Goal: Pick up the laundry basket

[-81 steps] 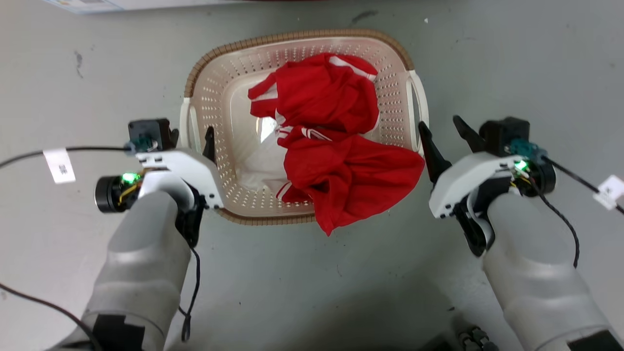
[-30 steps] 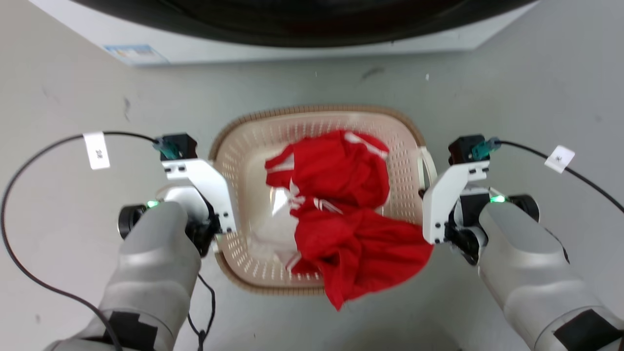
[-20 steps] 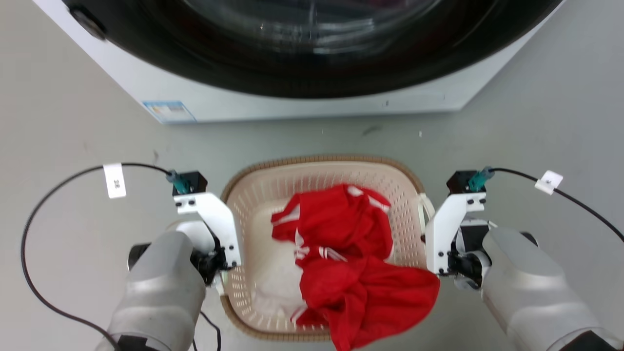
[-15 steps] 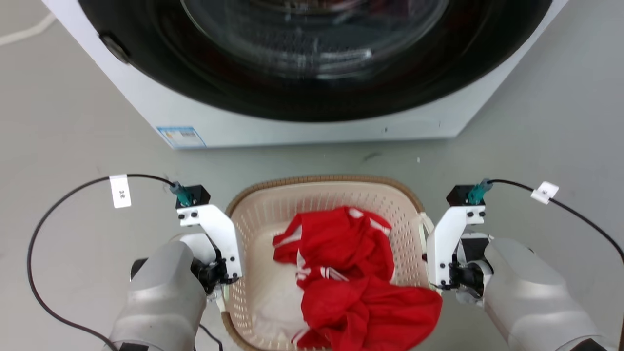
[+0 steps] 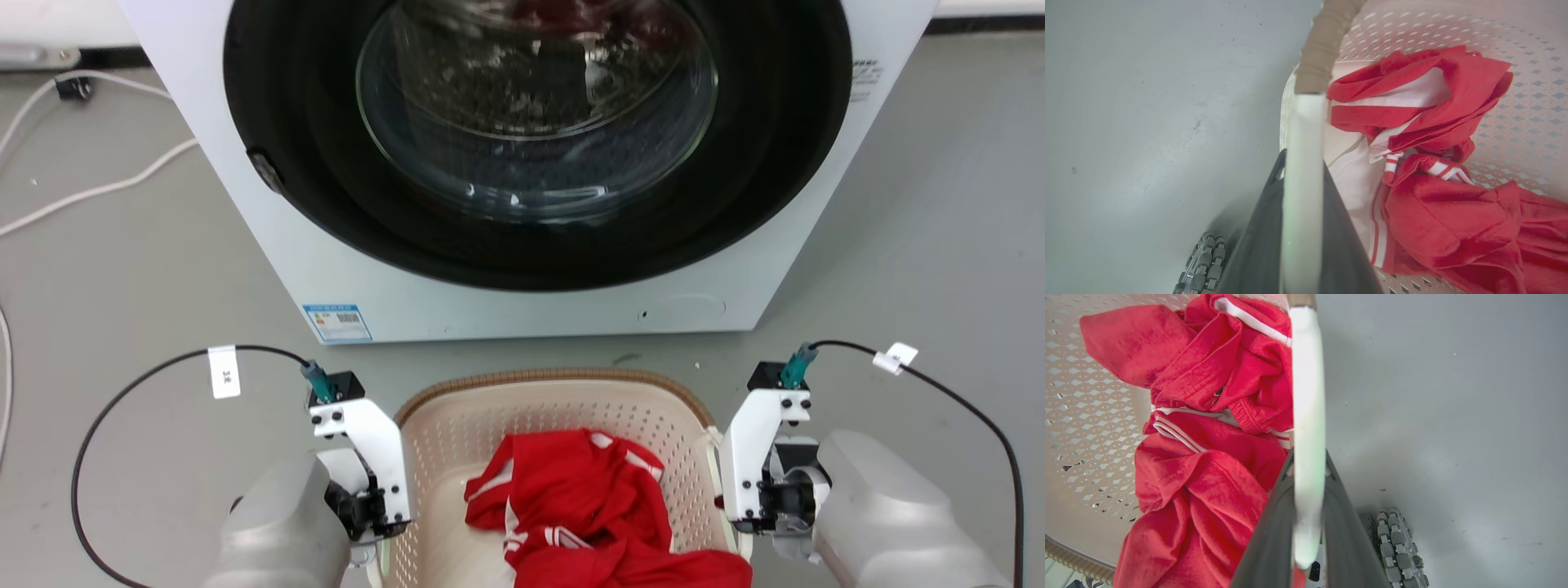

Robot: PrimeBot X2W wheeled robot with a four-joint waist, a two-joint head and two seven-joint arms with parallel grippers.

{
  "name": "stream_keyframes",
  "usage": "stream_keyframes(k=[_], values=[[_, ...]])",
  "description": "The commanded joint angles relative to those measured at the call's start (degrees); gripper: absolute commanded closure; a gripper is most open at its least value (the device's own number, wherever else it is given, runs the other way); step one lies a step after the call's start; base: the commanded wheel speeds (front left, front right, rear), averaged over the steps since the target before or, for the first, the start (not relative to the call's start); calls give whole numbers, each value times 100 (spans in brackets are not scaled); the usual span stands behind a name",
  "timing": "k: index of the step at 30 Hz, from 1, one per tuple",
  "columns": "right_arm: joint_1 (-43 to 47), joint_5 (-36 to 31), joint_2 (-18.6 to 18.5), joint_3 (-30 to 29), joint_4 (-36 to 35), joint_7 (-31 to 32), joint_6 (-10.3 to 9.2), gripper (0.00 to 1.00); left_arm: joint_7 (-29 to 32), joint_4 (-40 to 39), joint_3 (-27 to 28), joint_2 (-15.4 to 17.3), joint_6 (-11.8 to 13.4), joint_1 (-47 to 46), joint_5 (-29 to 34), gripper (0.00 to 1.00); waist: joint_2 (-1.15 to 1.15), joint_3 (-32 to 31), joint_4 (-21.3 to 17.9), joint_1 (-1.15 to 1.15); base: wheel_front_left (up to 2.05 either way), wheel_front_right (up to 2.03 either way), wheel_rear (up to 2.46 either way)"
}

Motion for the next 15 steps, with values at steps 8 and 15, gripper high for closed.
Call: stream_keyframes(k=[8,15], values=[[316,197,233,-34,82,352,52,100,142,-82,-174,-199,-72,404,-230,100,0,-625,-6,1,0,0,0],[515,277,278,-87,134,452,58,100,288,-147,-346,-216,-73,680,-406,100,0,-816,-10,1,0,0,0]])
